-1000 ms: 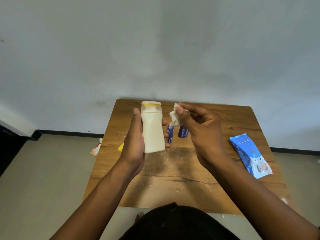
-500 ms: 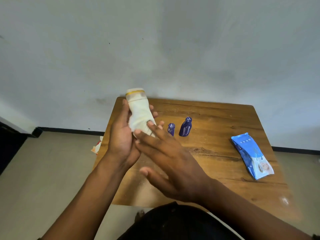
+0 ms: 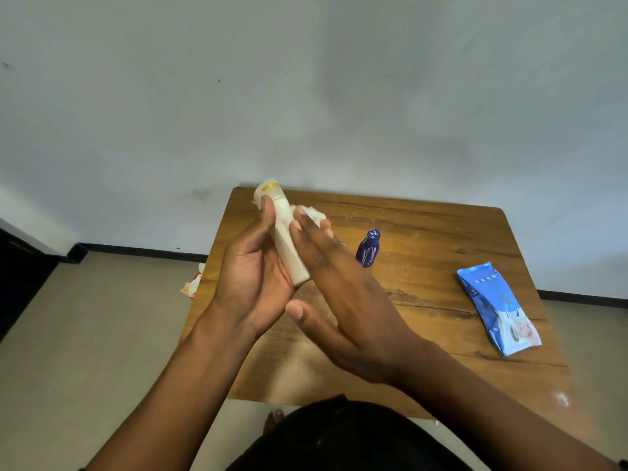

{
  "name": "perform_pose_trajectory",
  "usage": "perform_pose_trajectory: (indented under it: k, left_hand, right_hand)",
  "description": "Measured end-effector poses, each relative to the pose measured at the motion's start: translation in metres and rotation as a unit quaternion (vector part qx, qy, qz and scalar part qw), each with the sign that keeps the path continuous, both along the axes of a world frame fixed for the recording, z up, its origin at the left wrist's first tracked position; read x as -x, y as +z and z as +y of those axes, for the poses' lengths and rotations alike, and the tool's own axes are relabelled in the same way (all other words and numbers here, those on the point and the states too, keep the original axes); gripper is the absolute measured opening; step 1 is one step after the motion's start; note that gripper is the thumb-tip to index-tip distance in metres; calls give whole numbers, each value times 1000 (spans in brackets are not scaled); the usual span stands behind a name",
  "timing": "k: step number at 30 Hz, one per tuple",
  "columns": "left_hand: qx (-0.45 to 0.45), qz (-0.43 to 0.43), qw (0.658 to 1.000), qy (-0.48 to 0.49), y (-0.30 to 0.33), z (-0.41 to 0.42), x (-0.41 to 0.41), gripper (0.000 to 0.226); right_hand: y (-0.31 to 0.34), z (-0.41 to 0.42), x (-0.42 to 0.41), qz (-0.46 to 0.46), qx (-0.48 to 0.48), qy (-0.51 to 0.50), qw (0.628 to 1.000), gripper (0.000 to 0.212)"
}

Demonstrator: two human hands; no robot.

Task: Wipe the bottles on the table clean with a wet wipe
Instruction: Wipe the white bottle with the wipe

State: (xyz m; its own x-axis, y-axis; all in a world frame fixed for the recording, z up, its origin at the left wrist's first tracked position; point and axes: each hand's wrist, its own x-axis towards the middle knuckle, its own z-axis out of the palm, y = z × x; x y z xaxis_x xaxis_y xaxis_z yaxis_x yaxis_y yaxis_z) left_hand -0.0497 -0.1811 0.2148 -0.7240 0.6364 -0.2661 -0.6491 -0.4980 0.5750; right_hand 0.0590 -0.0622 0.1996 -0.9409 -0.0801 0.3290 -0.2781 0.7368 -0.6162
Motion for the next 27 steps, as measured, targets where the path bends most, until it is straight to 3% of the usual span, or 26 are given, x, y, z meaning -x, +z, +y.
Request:
perform_pose_trajectory:
  k: [5,12,18,23,27]
  left_hand:
    - [-3,-16,1000,-17,-8,-1,4,48]
    - [49,43,995,-77,-1,8,-13,35]
    - [58,0,998,-10,-1,-2,12,50]
    - [45,-15,999,-8,-2,0,3,39]
    - [46,32,997,-46,4,8,-10,36]
  right_hand:
    - [-9,0,-14,-16,4,38,999,85]
    - [24,9,12,-3,78,39,996,75]
    - [8,8,-8,58,-53,43,996,60]
    - [-10,6,-3,178,-33,-52,982,44]
    - [6,11,17,181,29,-133,974,37]
